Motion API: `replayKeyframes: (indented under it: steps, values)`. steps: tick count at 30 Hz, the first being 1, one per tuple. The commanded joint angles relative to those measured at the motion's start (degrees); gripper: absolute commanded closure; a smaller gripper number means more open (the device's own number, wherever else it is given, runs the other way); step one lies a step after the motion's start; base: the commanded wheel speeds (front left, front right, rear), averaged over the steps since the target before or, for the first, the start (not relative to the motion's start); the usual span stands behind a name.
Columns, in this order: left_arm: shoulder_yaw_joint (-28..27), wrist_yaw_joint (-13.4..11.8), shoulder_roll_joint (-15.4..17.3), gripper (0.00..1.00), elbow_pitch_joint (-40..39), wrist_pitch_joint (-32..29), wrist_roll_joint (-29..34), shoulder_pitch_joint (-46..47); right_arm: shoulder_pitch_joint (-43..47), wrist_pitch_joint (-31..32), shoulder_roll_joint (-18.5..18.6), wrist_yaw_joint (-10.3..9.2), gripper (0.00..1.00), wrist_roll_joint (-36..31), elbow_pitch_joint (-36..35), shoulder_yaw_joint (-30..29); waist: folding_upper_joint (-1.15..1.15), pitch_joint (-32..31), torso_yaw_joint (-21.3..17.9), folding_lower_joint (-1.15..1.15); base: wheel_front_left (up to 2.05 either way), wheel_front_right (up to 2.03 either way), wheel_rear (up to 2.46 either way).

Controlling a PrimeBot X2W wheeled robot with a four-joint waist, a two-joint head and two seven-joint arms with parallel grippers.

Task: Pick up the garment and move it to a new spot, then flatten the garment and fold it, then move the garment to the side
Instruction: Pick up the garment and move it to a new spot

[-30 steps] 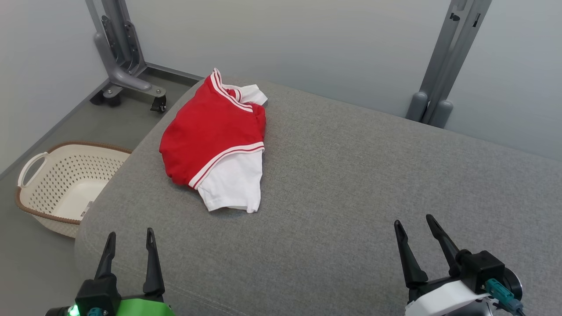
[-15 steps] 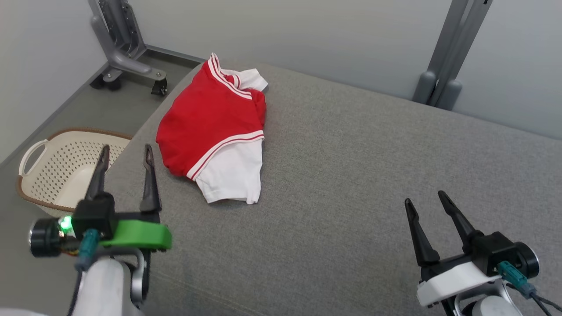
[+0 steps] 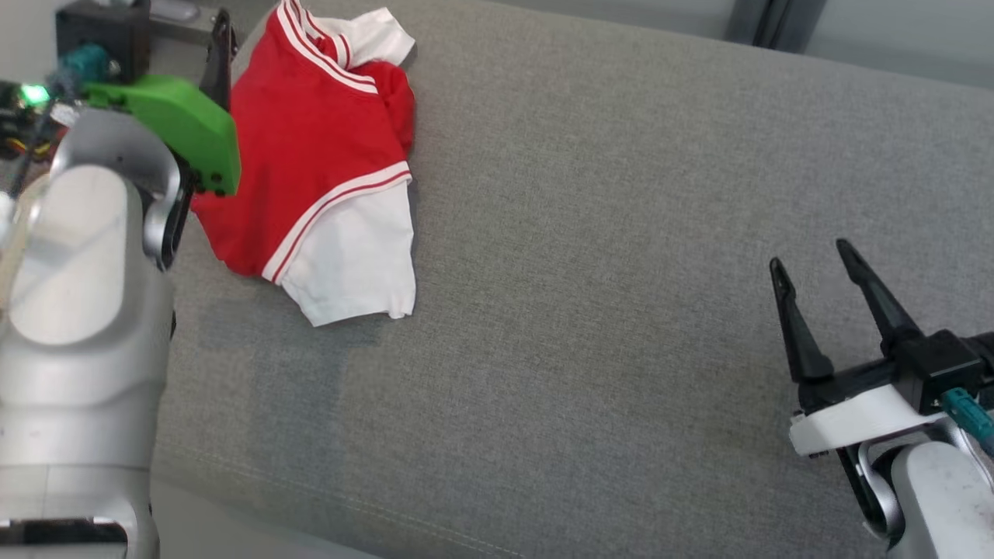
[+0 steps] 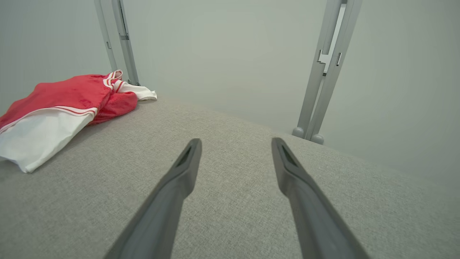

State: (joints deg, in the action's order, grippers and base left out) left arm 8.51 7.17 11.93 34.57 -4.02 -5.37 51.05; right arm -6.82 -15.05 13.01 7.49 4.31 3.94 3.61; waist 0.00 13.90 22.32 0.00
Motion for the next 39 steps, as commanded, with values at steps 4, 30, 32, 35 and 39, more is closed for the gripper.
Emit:
replayKeyframes:
  steps: [4,30,32,35,39]
  values:
    - [2.38,0.30,1.50,0.00,7.85,-2.80,-6.59,9.52,-3.17,-0.20,1.26,0.01,0.00,-0.14,-1.85,-1.00,0.00,9.12,-4.11,0.00,0.00,0.00,0.00]
    - [7.55,0.32,3.33,1.00,34.08,-2.27,-18.74,17.36,-6.54,-0.20,3.63,0.01,0.00,-1.52,-3.96,-2.25,0.00,17.09,-6.77,0.00,0.00,0.00,0.00]
    - [8.26,0.32,2.77,1.00,32.38,0.96,-20.12,16.78,-6.37,-0.20,3.42,0.01,0.00,-1.42,-3.56,-2.12,0.00,16.07,-6.53,0.00,0.00,0.00,0.00]
    - [9.65,0.32,4.17,1.00,29.56,6.40,-21.89,16.48,-5.78,-0.20,2.78,0.01,0.00,-1.17,-2.97,-1.56,0.00,14.24,-6.29,0.00,0.00,0.00,0.00]
    - [12.49,0.32,5.74,1.00,25.72,12.60,-24.24,16.51,-5.55,-0.20,1.20,0.01,0.00,-0.68,-2.09,-0.84,0.00,10.56,-6.37,0.00,0.00,0.00,0.00]
